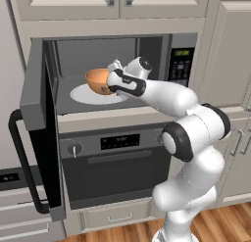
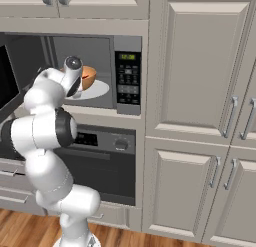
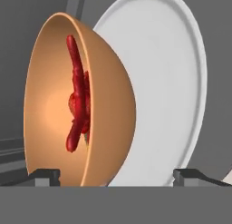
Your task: The microwave is finished heating the fish and lemon wedge. Take the bowl containing the food and place it on the dining counter.
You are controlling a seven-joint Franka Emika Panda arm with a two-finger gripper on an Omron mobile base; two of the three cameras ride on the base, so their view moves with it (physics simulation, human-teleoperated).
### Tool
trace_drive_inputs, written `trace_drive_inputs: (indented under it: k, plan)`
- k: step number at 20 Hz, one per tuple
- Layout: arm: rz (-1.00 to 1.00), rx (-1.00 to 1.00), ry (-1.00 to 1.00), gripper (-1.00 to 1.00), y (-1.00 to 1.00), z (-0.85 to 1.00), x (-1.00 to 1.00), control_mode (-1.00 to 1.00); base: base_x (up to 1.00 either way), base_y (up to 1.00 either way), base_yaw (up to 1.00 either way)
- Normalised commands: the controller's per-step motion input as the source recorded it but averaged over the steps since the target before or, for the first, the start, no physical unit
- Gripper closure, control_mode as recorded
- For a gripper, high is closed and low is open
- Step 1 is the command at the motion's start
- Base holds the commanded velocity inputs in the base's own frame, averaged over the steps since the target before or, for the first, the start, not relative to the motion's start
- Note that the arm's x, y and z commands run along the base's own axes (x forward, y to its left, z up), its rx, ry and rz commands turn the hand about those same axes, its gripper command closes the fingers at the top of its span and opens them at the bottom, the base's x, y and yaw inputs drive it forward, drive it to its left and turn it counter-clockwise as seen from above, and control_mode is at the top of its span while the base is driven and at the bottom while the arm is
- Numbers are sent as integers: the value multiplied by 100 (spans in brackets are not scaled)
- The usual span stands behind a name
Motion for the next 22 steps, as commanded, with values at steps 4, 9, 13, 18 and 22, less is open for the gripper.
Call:
trace_drive_inputs:
  k: [4, 9, 13, 18, 22]
  plan:
    - [-3, -2, 0, -100, 17, -9, 50, -100, 0, 0, 0]
    - [-3, -1, 1, -100, 11, -10, 41, -100, 0, 0, 0]
    - [0, -2, 5, 100, 4, -11, 12, -100, 0, 0, 0]
    - [0, 0, 1, 100, 0, 0, 0, -100, 0, 0, 0]
    - [0, 0, 0, 100, -1, 0, -7, -100, 0, 0, 0]
